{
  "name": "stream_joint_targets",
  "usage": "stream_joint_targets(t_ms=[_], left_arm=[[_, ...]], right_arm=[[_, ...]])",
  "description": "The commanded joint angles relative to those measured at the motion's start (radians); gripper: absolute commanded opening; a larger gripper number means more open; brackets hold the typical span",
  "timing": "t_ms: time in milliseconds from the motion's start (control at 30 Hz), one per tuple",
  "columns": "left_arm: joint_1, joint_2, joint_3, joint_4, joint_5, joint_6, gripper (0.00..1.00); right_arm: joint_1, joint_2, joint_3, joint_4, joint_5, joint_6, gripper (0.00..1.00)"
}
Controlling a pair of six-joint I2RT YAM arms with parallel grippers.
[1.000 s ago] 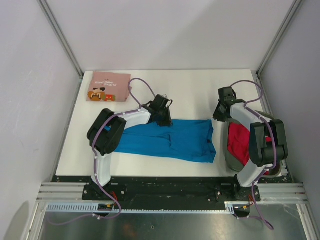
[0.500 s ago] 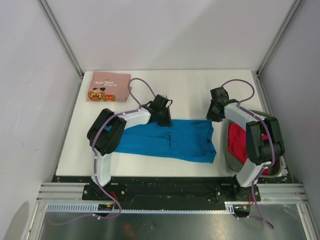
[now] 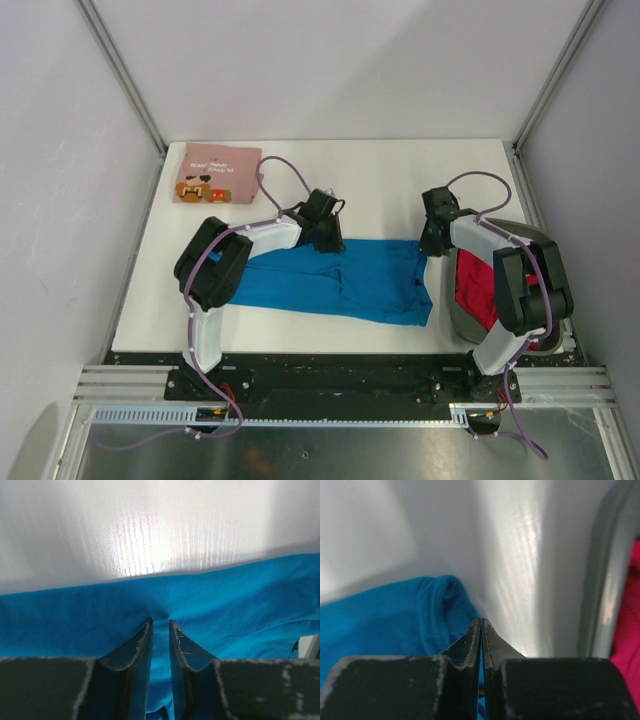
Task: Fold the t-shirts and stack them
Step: Fold the other side of the tshirt into a rectangle, then rotate the tshirt 90 degrees
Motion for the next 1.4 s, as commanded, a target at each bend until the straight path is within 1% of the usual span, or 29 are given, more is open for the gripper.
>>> stream_joint_targets(t_ms=[0, 100, 267, 333, 400, 467, 567, 700, 833, 933, 1067, 1200, 1367], left_arm=[[0.019, 0.032, -0.018, -0.068, -0.052, 0.015, 0.26], [0.020, 0.033, -0.013, -0.068, -0.045, 0.021, 0.27], [0.019, 0.020, 0.021, -0.069, -0.008, 0.057, 0.31], [0.020, 0.002, 0.037, -0.068, 0.008, 0.078, 0.33], [0.019, -0.026, 0.055, -0.068, 0.025, 0.097, 0.37], [0.018, -0.057, 0.071, -0.068, 0.037, 0.114, 0.40], [0.019, -0.110, 0.088, -0.068, 0.051, 0.125, 0.42], [0.019, -0.170, 0.098, -0.068, 0.076, 0.128, 0.45], [0.020, -0.229, 0.087, -0.069, 0.086, 0.129, 0.46], [0.021, -0.269, 0.068, -0.070, 0.087, 0.131, 0.46], [0.025, -0.315, 0.035, -0.071, 0.084, 0.130, 0.46], [0.032, -0.351, 0.006, -0.072, 0.082, 0.132, 0.47], [0.046, -0.381, -0.025, -0.073, 0.079, 0.136, 0.47]], right_arm=[[-0.037, -0.015, -0.005, 0.025, 0.000, 0.008, 0.06], [-0.044, -0.015, -0.002, 0.031, -0.027, 0.007, 0.07], [-0.041, -0.117, -0.002, -0.015, -0.077, 0.011, 0.14], [-0.030, -0.181, -0.015, -0.042, -0.104, 0.023, 0.19], [-0.003, -0.253, -0.051, -0.061, -0.127, 0.048, 0.27], [0.030, -0.329, -0.107, -0.075, -0.153, 0.092, 0.34], [0.093, -0.441, -0.216, -0.092, -0.217, 0.202, 0.38], [0.200, -0.578, -0.328, -0.118, -0.247, 0.356, 0.41], [0.290, -0.658, -0.386, -0.154, -0.245, 0.494, 0.46], [0.332, -0.696, -0.421, -0.159, -0.236, 0.592, 0.52], [0.354, -0.707, -0.476, -0.144, -0.230, 0.723, 0.58], [0.358, -0.714, -0.558, -0.067, -0.239, 0.828, 0.59], [0.358, -0.710, -0.587, -0.014, -0.210, 0.876, 0.59]])
